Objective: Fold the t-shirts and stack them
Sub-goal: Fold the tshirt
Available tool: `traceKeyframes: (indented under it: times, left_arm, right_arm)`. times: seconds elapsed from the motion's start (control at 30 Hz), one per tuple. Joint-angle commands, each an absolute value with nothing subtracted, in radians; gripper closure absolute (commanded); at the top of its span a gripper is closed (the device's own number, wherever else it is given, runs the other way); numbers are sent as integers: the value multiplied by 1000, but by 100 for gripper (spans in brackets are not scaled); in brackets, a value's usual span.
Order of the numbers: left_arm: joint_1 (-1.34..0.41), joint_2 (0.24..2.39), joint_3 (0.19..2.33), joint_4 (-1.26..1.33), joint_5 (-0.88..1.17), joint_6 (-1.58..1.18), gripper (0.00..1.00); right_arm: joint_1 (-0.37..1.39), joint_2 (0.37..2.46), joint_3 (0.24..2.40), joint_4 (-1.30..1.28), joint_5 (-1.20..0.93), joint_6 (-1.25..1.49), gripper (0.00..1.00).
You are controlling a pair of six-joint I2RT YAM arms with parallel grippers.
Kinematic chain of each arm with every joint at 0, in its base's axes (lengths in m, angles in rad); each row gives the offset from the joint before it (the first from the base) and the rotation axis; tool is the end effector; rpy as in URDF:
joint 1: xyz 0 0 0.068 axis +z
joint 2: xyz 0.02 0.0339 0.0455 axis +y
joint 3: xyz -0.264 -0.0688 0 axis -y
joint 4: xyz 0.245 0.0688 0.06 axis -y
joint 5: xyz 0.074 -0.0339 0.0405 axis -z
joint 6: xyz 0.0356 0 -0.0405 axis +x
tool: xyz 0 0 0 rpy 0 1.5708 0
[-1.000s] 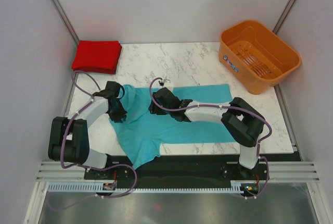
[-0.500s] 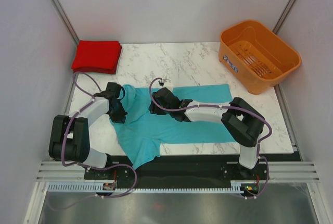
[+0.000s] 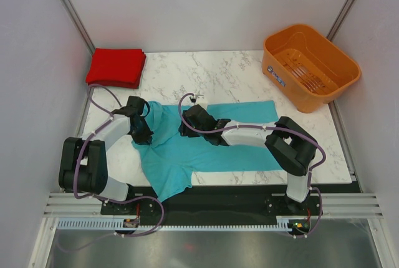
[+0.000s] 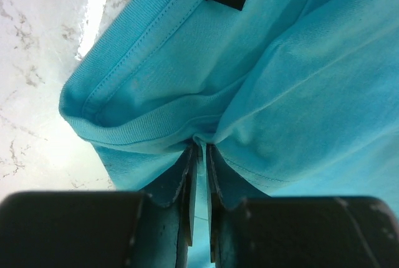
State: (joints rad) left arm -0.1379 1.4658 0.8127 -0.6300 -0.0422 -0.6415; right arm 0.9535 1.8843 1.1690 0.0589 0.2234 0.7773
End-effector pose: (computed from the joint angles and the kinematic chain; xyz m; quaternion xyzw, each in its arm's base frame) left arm 0.2523 -0.0335 0.1698 -0.2494 0.9575 -0.0351 0.1405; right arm 0.2448 0.3313 0.1829 -0.0294 0.8926 0.2691 0.3606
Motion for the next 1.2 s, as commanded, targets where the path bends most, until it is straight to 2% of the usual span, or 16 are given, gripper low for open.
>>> traceKeyframes:
  times: [0.0, 0.27, 0.4, 0.57, 0.8, 1.17]
  left_arm:
    - [-143, 1474, 841, -615, -31, -658, 82]
    - [-143, 1436, 848, -614, -5, -658, 90]
    - [-144, 1422, 854, -614, -5, -660, 98]
    - [-141, 1419, 874, -614, 14, -676, 98]
    - [-106, 1512, 1150, -620, 136, -712, 98]
    - [-83, 1842, 1517, -618, 325, -727, 98]
  right_arm:
    - [954, 1890, 1186, 69, 242, 764, 50]
    - [954, 1894, 1187, 67, 241, 764, 49]
    - [954, 1896, 1187, 67, 241, 764, 50]
    - [954, 1898, 1183, 80, 222, 735, 49]
    - [954, 1849, 1140, 190, 155, 504, 46]
    - [956, 1861, 1195, 216, 127, 217, 47]
